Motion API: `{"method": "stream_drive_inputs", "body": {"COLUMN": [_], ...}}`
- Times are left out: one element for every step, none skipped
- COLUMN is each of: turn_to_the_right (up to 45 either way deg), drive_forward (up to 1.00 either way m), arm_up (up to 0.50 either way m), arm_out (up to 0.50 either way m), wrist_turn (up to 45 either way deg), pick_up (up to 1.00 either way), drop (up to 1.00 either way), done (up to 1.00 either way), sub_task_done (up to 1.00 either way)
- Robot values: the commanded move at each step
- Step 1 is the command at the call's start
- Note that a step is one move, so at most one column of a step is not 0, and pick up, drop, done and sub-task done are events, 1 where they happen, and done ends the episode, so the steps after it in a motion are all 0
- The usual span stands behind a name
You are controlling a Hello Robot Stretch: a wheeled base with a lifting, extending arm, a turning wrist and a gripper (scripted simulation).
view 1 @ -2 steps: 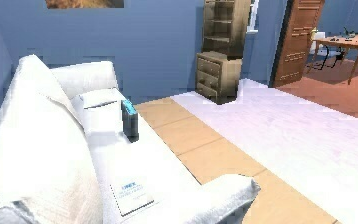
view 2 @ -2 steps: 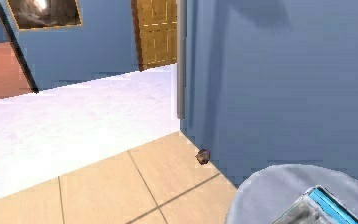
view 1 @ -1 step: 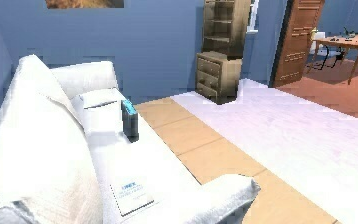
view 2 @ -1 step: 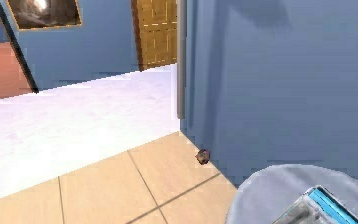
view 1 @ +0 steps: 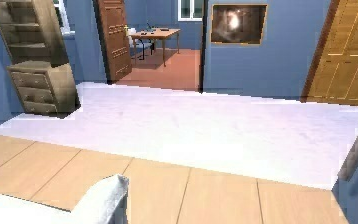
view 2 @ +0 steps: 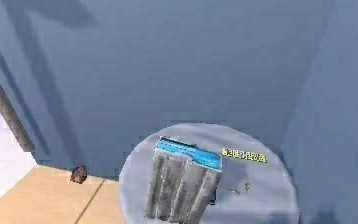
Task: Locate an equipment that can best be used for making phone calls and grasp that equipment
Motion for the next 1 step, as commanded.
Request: {"method": "stream_drive_inputs", "body": {"turn_to_the_right": [6.0], "drive_forward": [0.0], "arm_up": [0.0], "arm_out": [0.0], "wrist_turn": [0.0], "pick_up": [0.0], "drop": [0.0], "done": [0.0], "sub_task_done": [0.0]}}
